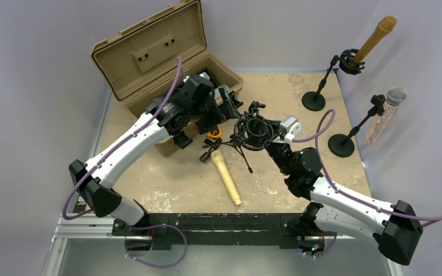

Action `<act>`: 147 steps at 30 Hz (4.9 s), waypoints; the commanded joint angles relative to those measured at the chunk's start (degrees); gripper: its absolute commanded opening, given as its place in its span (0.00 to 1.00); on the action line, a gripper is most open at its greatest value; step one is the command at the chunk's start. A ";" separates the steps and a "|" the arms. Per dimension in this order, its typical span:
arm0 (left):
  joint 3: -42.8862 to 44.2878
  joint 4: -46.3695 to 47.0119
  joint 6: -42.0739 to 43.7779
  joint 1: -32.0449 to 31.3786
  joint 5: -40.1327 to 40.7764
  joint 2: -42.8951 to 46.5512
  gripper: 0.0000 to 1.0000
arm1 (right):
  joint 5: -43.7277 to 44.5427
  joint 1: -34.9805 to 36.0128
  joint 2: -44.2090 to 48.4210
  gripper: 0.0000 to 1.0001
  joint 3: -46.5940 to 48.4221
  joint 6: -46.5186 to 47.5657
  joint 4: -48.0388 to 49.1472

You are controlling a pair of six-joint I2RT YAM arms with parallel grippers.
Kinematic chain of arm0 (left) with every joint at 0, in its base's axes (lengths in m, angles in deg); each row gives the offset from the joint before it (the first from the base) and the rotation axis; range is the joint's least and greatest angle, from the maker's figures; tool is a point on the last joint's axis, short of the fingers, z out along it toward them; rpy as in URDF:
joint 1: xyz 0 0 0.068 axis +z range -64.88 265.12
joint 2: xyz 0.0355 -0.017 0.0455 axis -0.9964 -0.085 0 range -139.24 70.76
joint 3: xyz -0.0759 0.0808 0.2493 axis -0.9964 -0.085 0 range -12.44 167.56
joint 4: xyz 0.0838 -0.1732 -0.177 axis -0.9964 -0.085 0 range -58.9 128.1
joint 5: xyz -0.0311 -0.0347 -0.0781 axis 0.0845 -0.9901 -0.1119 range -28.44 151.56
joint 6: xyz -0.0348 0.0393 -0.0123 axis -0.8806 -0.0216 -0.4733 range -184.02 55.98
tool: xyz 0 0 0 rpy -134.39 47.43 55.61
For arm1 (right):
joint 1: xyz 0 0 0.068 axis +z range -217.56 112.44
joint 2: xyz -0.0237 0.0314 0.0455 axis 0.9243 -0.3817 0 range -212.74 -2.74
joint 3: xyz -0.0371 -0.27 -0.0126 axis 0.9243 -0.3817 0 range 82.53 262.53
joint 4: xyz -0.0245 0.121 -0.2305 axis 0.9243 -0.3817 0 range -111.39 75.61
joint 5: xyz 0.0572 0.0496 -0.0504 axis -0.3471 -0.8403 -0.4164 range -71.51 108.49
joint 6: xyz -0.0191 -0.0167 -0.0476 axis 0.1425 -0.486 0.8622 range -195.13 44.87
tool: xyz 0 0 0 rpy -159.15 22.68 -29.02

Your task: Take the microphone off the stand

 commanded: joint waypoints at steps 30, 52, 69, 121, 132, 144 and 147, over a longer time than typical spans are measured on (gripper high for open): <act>-31.56 32.30 35.33 14.13 5.80 35.12 0.95 | 41.09 -7.94 -23.87 0.01 8.60 -5.66 -0.33; -35.62 32.75 36.17 14.18 8.92 38.27 0.95 | 36.80 -2.74 -12.42 0.59 9.78 -21.45 -23.39; -35.72 32.74 36.39 14.22 8.63 38.05 0.94 | 16.60 -2.96 5.33 0.90 8.07 -47.23 -47.01; -35.18 32.29 36.49 14.13 3.29 38.27 0.95 | 17.66 -33.20 -14.74 0.99 36.56 -27.08 -45.48; -34.85 33.93 39.49 11.53 -5.02 38.23 1.00 | 24.76 -45.27 -24.71 0.99 48.96 -23.93 -49.15; -34.84 34.16 44.03 3.67 -3.88 40.67 1.00 | 35.50 -53.88 -35.34 0.99 55.07 -24.84 -40.77; -34.75 34.09 43.95 3.24 -3.65 41.19 0.99 | 40.95 -54.40 -36.08 0.97 55.29 -21.92 -37.19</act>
